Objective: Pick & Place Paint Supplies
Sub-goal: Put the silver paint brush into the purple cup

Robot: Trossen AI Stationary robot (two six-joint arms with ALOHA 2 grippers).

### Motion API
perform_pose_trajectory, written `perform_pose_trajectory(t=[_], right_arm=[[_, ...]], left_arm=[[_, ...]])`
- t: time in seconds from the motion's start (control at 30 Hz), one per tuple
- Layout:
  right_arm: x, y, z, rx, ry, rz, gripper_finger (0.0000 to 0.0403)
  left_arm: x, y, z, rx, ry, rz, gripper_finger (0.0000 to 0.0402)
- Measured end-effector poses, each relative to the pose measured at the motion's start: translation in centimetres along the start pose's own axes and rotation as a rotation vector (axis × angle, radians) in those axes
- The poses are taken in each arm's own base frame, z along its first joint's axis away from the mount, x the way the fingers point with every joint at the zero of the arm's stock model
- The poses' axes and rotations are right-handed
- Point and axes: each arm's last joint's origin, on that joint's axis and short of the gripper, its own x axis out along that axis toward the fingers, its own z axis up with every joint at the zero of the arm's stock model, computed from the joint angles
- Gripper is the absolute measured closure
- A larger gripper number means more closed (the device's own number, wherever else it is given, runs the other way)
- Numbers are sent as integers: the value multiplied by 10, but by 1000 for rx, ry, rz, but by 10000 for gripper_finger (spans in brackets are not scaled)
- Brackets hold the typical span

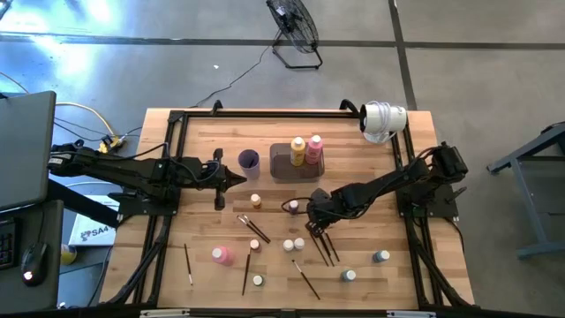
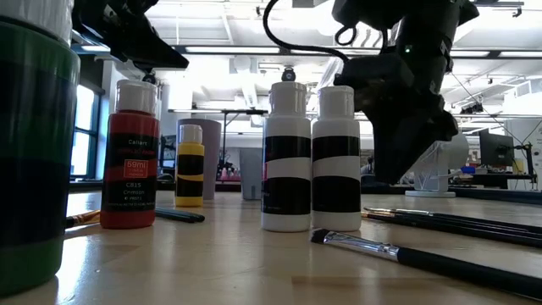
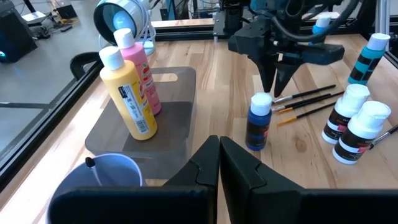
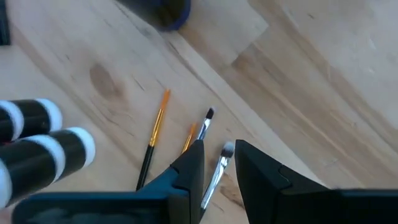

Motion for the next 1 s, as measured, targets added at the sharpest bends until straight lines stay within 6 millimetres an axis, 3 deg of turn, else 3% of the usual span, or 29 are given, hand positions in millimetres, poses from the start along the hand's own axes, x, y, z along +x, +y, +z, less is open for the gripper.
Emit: perform_pose_trajectory(t=[0.3,0.5,0.73,1.0], right_arm=[[28,1,-9,-5,64,-53,323],[27,1,-8,-10,55,-58,340],[26,1,-8,-36,34,-63,393],[23,1,-7,-53,54,-38,399]], left_arm=[[0,0,0,-23,1,-3,391],[0,0,0,-23,0,-3,391],[0,0,0,-24,1,-3,391],[0,0,0,-24,0,-3,391]])
